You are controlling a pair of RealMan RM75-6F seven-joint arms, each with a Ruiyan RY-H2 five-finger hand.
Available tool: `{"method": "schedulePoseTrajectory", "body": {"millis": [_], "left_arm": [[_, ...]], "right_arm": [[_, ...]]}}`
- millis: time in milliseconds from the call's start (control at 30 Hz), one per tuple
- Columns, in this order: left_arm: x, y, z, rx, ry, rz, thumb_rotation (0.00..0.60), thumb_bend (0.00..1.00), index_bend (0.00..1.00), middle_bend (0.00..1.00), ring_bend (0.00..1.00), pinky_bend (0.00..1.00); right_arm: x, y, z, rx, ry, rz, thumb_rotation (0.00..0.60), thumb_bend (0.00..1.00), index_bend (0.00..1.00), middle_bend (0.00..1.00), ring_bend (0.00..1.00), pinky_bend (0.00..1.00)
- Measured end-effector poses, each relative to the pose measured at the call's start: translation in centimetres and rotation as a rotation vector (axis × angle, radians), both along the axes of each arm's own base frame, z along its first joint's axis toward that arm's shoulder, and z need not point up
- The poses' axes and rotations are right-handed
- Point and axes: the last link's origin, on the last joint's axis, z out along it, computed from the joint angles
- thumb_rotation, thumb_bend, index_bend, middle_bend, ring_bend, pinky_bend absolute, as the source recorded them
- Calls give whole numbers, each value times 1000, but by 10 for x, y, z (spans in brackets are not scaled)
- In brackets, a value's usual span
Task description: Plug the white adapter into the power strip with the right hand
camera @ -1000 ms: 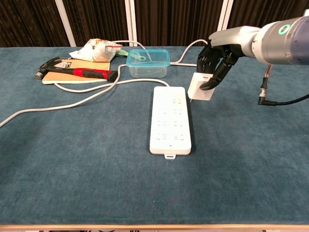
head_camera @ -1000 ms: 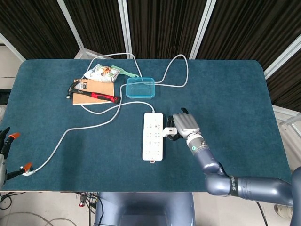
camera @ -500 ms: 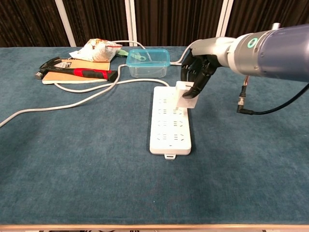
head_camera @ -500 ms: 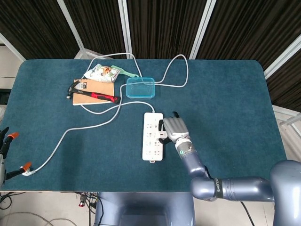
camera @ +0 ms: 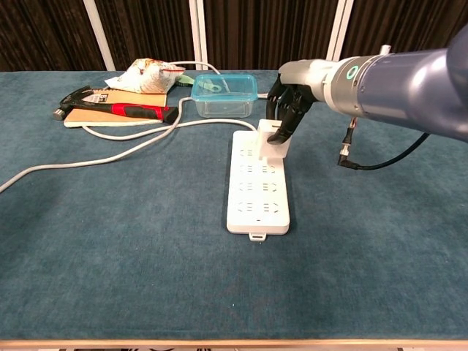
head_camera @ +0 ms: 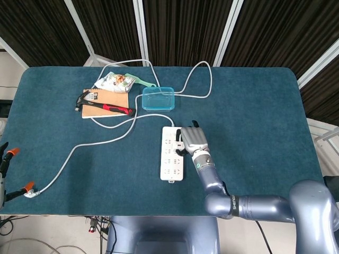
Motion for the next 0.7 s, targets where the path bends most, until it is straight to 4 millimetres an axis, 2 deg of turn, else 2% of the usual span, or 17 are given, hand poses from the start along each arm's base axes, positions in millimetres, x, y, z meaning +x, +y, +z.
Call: {"method": "schedulePoseTrajectory", "body": {"millis": [333,700], "left_arm": [[-1,1,0,3,2,4,600,65,173,0,0,0],[0,1,0,3,0,4,600,65,173,0,0,0]], "right_arm": [[-11,-4,-8,12,11,-23,600,511,634,545,313,37],[-14,-1,-6,23,11,-19,600,510,635,546,313,37]]}}
